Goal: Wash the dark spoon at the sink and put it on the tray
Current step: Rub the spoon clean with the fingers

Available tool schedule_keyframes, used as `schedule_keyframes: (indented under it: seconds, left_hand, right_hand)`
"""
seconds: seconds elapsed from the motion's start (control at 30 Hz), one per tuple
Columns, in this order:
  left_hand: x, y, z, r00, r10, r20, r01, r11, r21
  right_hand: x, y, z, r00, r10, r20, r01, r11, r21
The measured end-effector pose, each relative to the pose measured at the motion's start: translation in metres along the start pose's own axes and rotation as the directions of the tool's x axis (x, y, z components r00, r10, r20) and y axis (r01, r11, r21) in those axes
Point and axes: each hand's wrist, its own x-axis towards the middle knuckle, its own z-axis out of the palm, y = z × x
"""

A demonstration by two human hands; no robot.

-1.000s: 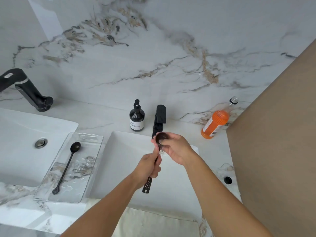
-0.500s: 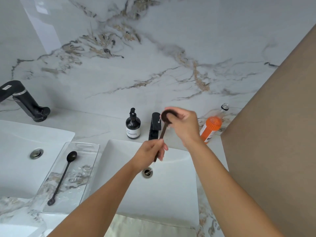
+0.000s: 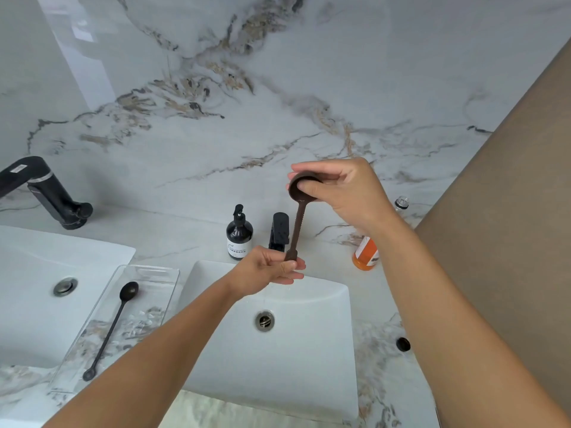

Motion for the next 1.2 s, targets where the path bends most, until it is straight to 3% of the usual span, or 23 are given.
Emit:
schedule_keyframes:
  seconds: [0.17,0.33,0.47,0.6,0.77,0.9,1.03,1.2]
  left_hand:
    - [-0.001,0.001,-0.001,1.0,-0.007,0.012,0.007,1.0,0.024]
    - [-0.004,-0.002,-0.008,1.0,0.005,-0.03,-0.003,0.997,0.075]
    - [-0.012,-0.004,-0.017,0.995,0.046,-0.094,-0.037,0.995,0.094]
    - [-0.029,-0.003,-0.028,0.981,0.09,-0.172,-0.066,0.988,0.142]
    - [-0.025,0.015,-0.02,0.953,0.201,-0.228,-0.081,0.891,0.446]
    - [-0.016,0.03,-0.016,0.927,0.28,-0.248,-0.126,0.858,0.498]
    - [-0.015,0.033,-0.021,0.935,0.241,-0.259,-0.093,0.874,0.477]
    - [-0.019,0.022,-0.026,0.963,0.169,-0.211,-0.04,0.86,0.508]
  right_hand:
    - [-0.008,0.003,-0.007,0.988,0.04,0.15,-0.065,0.984,0.166]
    - [-0.019,0.02,-0.002,0.945,0.017,0.327,-0.185,0.852,0.49]
    - [-0.021,0.032,0.003,0.966,0.011,0.257,-0.175,0.762,0.624]
    - [-0.02,0.039,-0.002,0.978,0.021,0.206,-0.151,0.751,0.643]
    - [-0.005,0.033,0.01,0.981,0.17,0.095,-0.192,0.772,0.606]
    - [0.0,0.033,0.021,0.979,0.16,0.127,-0.204,0.792,0.576]
    - [-0.017,0.065,0.037,0.968,0.251,0.002,-0.246,0.95,0.192]
    - [-0.04,0.086,0.05,0.964,0.265,-0.003,-0.265,0.963,-0.046]
